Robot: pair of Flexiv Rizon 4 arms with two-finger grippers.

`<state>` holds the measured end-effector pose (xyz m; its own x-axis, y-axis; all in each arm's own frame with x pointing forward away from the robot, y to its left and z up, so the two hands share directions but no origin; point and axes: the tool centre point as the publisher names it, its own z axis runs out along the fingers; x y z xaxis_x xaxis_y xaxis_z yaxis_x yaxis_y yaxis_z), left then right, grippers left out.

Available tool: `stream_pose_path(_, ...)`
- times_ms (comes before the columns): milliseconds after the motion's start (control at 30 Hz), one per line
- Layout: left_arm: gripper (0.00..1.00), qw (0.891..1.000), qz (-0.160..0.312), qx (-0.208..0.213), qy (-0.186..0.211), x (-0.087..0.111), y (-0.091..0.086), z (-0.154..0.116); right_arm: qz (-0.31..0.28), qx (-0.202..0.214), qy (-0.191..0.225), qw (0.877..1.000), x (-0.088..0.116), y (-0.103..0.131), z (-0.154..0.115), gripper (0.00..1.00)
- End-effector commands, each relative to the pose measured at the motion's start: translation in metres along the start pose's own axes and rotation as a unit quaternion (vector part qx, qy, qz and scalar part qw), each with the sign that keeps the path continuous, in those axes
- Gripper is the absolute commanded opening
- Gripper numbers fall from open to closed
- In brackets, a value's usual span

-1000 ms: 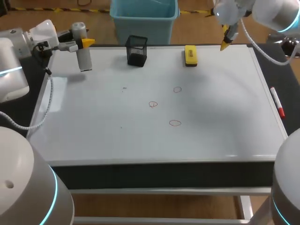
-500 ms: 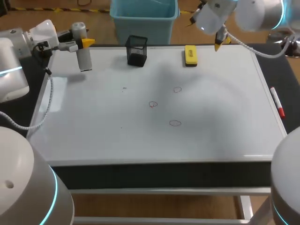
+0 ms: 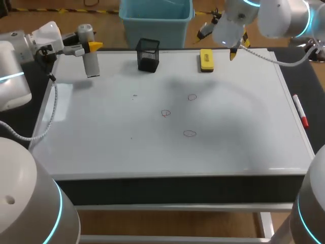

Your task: Pick up the inspection probe, press it on each red-marked spot on the whiteboard one by one, put down the probe, pick up the eraser, and wipe off all the red marks.

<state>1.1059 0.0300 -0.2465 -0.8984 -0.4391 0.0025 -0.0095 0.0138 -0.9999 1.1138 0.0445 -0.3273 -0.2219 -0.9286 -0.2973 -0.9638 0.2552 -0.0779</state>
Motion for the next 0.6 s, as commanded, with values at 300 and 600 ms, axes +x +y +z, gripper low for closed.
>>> stream_pose_path(300, 0.0, 1.0, 0.0, 0.0, 0.0, 0.0, -0.001, 0.0, -0.006, -0.017, 0.021, 1.0, -0.009, -0.027, 0.009, 1.0)
stream_pose_path(600, 0.0, 1.0, 0.0, 0.0, 0.0, 0.0, -0.001, 0.0, 0.035, -0.021, 0.004, 0.999, -0.012, -0.031, 0.006, 1.0)
